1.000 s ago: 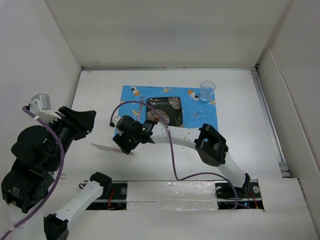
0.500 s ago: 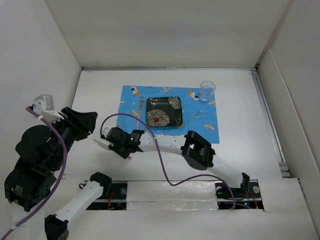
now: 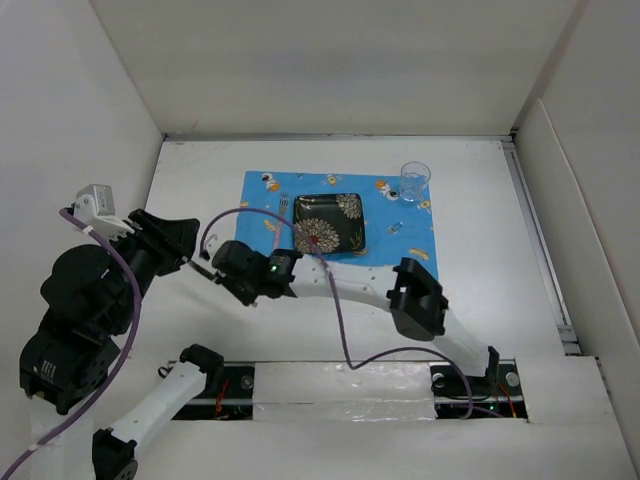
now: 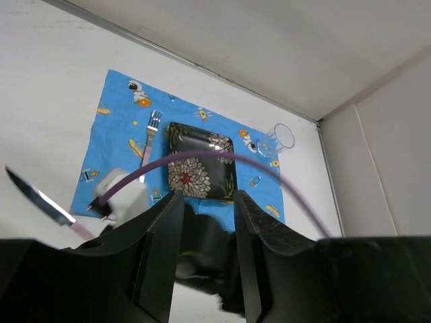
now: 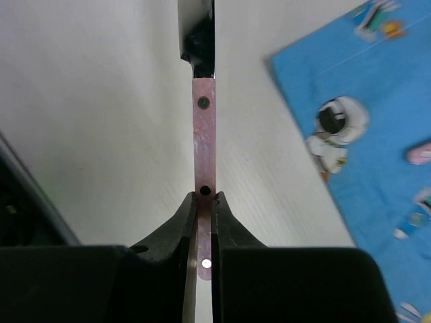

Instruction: Set the dinner table for one person

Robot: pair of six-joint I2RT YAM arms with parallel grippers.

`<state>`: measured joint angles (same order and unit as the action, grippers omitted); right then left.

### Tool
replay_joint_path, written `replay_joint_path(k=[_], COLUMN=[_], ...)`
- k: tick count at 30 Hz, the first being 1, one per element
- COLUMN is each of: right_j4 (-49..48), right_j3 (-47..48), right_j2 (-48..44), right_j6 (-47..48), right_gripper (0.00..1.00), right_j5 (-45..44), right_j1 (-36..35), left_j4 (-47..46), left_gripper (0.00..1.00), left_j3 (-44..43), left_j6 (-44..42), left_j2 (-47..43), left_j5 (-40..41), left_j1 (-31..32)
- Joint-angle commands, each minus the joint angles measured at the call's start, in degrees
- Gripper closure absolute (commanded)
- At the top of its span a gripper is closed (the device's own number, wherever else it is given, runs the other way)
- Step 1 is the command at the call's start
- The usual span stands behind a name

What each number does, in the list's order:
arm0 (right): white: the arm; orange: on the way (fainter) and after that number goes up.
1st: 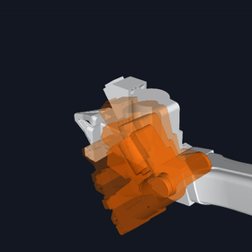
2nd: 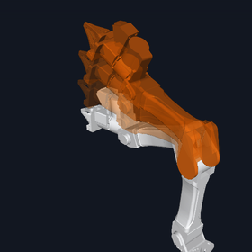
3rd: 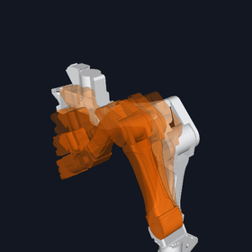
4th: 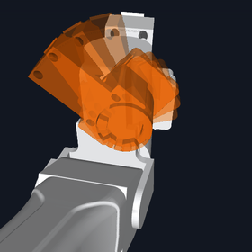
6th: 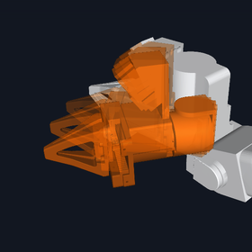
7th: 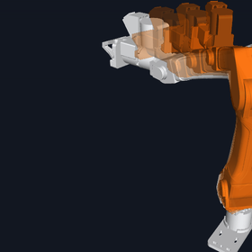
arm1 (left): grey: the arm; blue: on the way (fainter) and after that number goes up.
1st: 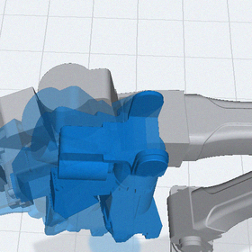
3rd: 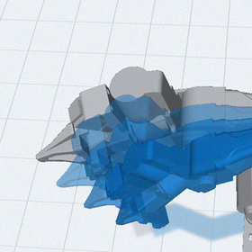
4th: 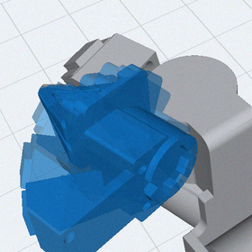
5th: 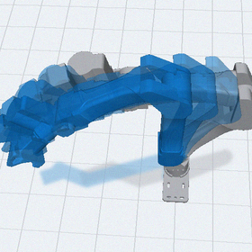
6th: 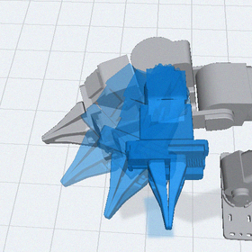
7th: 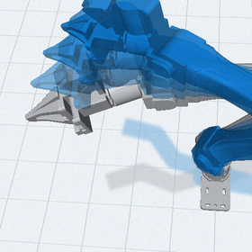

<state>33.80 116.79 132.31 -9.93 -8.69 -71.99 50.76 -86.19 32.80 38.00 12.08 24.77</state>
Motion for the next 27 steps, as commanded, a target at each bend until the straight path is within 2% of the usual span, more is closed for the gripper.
replay_joint_path(k=[1,3,6,7,9,10,13,15,23,27], right_j4=[-5.69,-4.54,-6.64,-7.34,-7.52,-6.91,-4.71,-5.76,-7.52,-8.05], right_j3=[-0.51,-3.31,-14.54,-20.49,-26.15,-28.61,-37.48,-41.01,-43.67,-42.97], right_j2=[-14.00,-16.81,-24.54,-28.65,-32.27,-34.90,-38.43,-39.23,-34.14,-31.33], right_j6=[-3.24,-6.49,-9.57,-10.71,-15.01,-16.16,-22.39,-23.02,-23.73,-21.80], right_gripper=[1.00,1.00,1.00,1.00,1.00,1.00,1.00,1.00,1.00,1.00], right_j5=[-1.86,-2.47,-5.37,-6.33,-7.04,-8.18,-10.72,-10.74,-8.80,-8.10], right_j1=[4.65,7.72,10.89,13.77,17.30,21.23,27.92,30.75,40.43,42.80], left_j4=[-5.31,-6.72,-11.46,-13.65,-15.68,-17.96,-22.35,-24.82,-26.77,-26.42], left_gripper=[0.67,0.67,0.67,0.67,0.68,0.67,0.67,0.66,0.61,0.61], left_j3=[1.64,3.48,6.47,7.96,9.98,11.38,20.50,23.95,32.40,30.91], left_j6=[-1.16,-1.24,-0.72,-0.54,-0.36,-0.36,0.69,0.25,-7.48,-8.36], left_j2=[1.20,1.72,2.25,2.69,4.09,4.62,6.99,8.13,15.87,17.02], left_j5=[-1.35,-3.01,-6.35,-7.23,-9.86,-10.84,-16.80,-18.30,-13.66,-10.78], left_j1=[0.36,0.36,0.36,0.36,0.36,0.36,0.36,0.36,0.36,0.36])
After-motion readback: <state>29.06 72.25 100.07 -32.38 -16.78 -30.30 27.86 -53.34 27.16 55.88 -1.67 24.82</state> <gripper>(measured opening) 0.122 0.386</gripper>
